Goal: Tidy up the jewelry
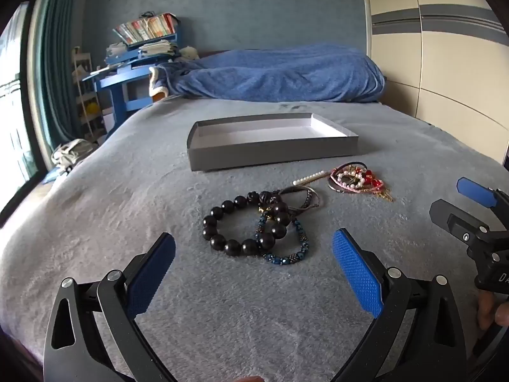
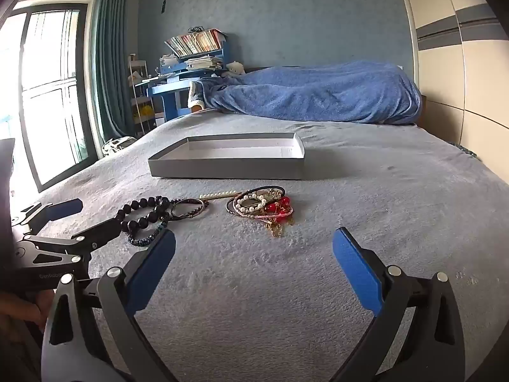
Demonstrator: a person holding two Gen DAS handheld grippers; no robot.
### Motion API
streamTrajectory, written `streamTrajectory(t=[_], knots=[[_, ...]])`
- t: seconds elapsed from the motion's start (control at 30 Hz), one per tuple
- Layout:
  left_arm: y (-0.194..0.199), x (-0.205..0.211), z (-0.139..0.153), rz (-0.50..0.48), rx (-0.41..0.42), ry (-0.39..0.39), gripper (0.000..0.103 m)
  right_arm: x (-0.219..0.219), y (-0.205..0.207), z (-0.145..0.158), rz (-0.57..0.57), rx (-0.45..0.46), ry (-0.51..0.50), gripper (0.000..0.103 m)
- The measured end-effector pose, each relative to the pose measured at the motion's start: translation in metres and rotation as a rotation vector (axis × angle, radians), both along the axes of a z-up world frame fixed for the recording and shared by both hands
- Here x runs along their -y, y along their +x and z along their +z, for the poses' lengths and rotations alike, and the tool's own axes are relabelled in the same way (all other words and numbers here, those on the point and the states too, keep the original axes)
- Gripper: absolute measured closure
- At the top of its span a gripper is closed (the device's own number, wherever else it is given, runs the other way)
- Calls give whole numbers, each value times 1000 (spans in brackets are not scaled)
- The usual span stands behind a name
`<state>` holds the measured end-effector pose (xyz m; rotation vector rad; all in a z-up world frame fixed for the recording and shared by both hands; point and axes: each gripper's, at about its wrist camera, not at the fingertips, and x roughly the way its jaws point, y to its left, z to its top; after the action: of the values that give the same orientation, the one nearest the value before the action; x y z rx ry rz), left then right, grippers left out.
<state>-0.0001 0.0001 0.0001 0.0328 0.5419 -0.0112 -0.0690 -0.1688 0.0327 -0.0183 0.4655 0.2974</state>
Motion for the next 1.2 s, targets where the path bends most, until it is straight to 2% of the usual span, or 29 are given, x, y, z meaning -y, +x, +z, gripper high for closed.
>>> streamTrajectory(t=[1.2], knots=[[4, -2, -4, 0, -10, -2, 5, -3, 3, -4, 16, -23, 8, 5]])
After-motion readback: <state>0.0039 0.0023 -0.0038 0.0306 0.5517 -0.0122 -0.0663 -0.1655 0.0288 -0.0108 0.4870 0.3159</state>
